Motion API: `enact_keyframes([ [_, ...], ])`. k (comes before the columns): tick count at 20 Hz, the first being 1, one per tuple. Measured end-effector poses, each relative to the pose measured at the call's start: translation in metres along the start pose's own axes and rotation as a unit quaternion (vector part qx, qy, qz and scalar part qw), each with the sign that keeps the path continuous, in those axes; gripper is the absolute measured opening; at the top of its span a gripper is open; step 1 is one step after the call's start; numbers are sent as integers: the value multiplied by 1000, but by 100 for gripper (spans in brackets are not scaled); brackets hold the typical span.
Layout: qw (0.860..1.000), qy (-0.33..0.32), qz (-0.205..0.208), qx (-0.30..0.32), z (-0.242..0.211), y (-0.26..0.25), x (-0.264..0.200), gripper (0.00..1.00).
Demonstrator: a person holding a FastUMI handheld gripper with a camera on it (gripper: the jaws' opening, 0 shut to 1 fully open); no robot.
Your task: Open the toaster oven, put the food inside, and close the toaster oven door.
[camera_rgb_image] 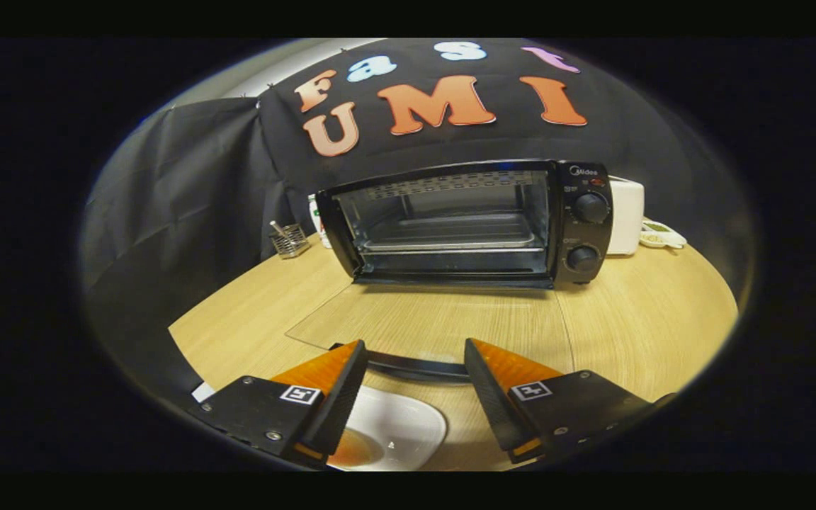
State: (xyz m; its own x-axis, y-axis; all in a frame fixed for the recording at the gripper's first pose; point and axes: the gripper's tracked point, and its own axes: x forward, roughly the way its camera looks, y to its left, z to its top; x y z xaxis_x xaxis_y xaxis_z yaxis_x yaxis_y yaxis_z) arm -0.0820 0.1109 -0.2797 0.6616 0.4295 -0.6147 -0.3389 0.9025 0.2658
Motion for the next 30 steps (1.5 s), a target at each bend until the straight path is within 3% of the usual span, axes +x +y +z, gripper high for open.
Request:
enact_keyframes([
  [8,993,32,46,-102,-35,32,-52,94],
  [13,986,72,108,-107,-68,66,-72,95],
  [20,983,105,109,-102,-94,67,-63,94],
  [26,982,120,118,-81,-99,69,-61,77],
  [28,982,121,124,-77,-98,70,-59,61],
  [30,984,124,121,-28,-99,67,-53,48],
])
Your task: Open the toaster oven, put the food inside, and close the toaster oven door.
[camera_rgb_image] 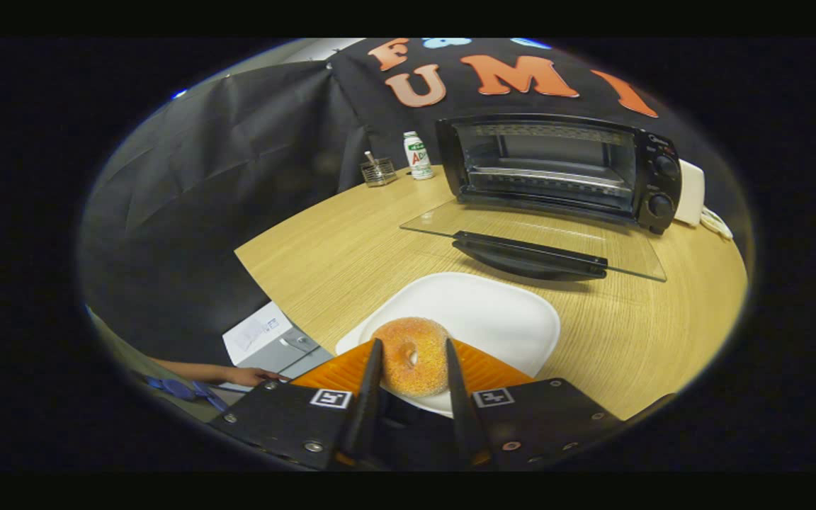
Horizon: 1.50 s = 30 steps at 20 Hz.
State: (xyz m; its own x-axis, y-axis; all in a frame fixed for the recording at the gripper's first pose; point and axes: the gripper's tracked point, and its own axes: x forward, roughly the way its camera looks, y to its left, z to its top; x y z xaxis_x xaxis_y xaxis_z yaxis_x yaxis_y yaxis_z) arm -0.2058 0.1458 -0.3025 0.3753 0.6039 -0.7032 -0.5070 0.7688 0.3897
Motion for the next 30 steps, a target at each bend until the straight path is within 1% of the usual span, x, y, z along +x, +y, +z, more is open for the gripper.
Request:
enact_keyframes([
  [1,1000,1,7,27,0,1,1,33],
  [2,999,-1,13,40,0,5,2,27],
  [4,999,-4,16,41,2,6,1,21],
  [5,999,-9,9,44,5,4,2,18],
  [7,998,-26,-4,58,13,-4,-1,18],
  [10,994,-55,16,98,31,2,-6,18],
  [12,989,-82,21,121,48,0,-8,18],
  [16,974,-133,39,181,88,-2,-8,18],
  [21,946,-193,48,256,148,-15,-2,18],
  [24,932,-231,39,275,187,-33,2,18],
  [26,917,-248,44,310,207,-43,10,18],
  [30,889,-276,33,363,242,-76,25,17],
])
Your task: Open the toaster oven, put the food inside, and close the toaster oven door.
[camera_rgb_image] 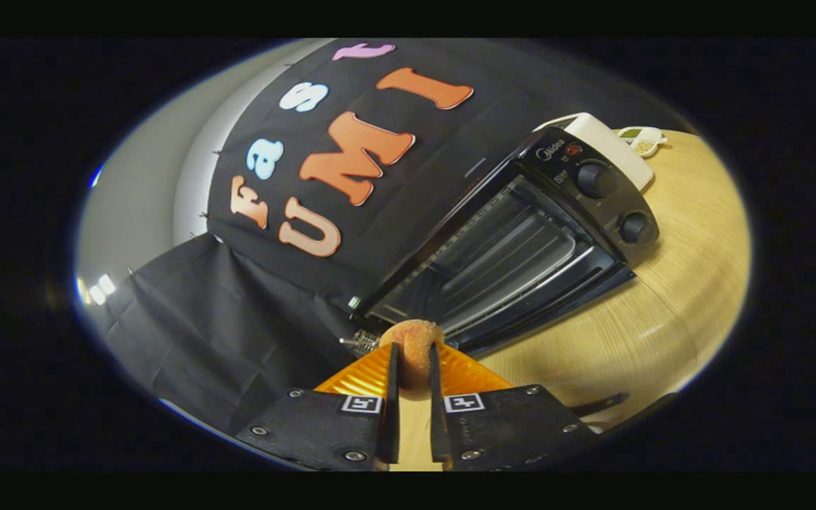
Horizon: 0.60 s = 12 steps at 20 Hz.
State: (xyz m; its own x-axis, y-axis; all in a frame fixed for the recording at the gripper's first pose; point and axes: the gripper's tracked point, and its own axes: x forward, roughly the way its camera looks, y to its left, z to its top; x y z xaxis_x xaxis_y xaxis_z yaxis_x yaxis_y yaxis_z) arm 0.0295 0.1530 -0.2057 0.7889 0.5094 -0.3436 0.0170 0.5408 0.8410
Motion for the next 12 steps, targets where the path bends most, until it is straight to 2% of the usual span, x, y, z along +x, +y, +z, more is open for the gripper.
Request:
enact_keyframes([
  [4,999,-18,-34,7,25,-22,37,17],
  [12,998,-27,-58,22,41,-45,94,17],
])
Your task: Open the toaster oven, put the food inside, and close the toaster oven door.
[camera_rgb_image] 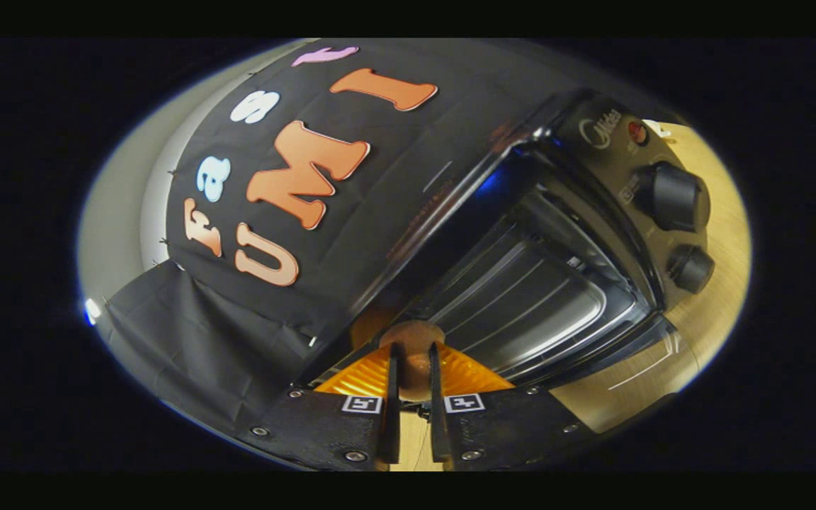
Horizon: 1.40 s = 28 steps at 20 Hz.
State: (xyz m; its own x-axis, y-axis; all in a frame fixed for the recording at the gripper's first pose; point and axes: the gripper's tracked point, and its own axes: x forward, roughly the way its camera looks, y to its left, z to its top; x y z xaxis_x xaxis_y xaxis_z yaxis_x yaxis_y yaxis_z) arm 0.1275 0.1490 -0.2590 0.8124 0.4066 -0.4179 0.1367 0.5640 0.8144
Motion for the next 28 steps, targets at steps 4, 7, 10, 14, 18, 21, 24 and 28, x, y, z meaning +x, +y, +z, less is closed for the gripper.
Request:
enact_keyframes([
  [4,999,-19,-29,-16,2,-13,15,19],
  [7,996,-24,-34,-73,1,-7,13,41],
  [10,982,-53,-48,-176,15,-8,4,62],
  [14,968,-50,-53,-239,13,0,-23,78],
  [18,952,-35,-56,-299,7,0,-73,84],
  [21,940,-19,-59,-336,-4,-3,-108,84],
  [24,941,27,-51,-335,-33,-13,-137,84],
  [28,938,72,-63,-333,-60,-42,-166,84],
])
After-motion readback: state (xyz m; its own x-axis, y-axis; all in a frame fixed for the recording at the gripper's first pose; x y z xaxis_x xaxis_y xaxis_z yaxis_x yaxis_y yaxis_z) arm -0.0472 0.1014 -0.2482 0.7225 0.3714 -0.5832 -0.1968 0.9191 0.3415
